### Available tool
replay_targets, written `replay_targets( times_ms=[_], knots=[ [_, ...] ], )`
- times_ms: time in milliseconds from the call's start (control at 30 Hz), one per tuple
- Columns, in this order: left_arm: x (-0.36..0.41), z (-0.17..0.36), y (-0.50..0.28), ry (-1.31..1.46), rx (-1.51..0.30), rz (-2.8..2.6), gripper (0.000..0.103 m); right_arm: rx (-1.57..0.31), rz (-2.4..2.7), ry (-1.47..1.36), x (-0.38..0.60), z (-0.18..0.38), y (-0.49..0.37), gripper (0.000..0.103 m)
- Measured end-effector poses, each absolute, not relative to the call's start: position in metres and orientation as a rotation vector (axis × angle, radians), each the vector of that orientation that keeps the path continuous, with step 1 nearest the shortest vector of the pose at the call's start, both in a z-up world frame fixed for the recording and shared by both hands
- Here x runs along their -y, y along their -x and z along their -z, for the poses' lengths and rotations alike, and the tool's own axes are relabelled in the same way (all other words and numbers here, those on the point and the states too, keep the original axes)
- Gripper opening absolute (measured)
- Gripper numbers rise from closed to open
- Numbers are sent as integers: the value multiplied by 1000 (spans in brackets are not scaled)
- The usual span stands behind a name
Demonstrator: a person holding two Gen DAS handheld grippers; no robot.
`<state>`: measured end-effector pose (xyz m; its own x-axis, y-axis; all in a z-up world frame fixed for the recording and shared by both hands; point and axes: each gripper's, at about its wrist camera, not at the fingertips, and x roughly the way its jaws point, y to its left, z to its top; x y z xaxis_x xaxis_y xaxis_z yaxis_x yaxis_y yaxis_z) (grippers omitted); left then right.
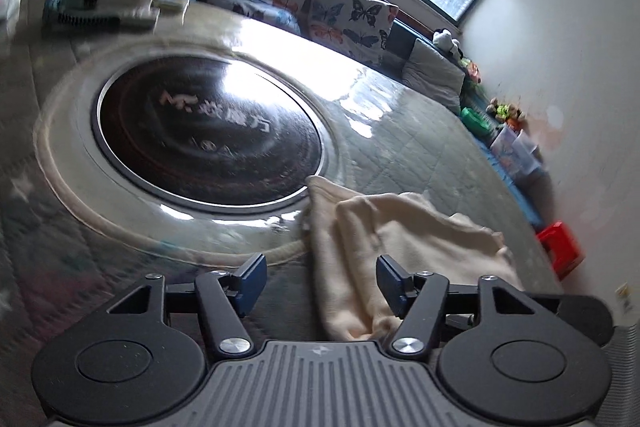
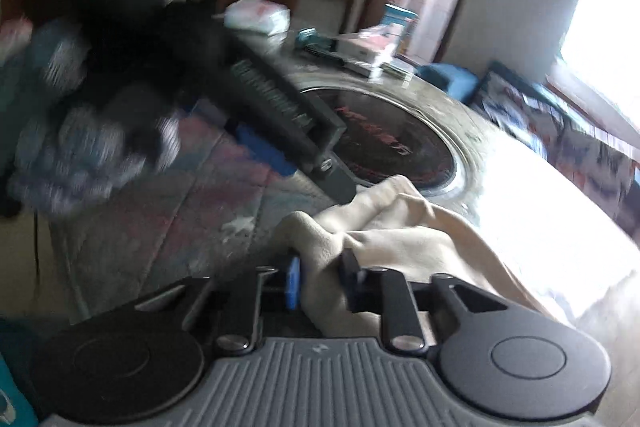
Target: Fold clothes
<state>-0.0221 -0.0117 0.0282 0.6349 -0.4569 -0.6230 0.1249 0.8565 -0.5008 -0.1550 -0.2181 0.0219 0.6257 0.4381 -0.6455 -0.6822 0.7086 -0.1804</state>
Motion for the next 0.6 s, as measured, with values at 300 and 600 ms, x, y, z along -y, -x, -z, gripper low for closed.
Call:
replay_targets(
  times_ms=[300,600],
  knots=[
    [19,-21,5,670,-907,368,67,-610,-681,178,259,-43,144,16],
    [27,-7,-3,776,-951,348,22,-598,-706,156,268,-41,154,16]
  ],
)
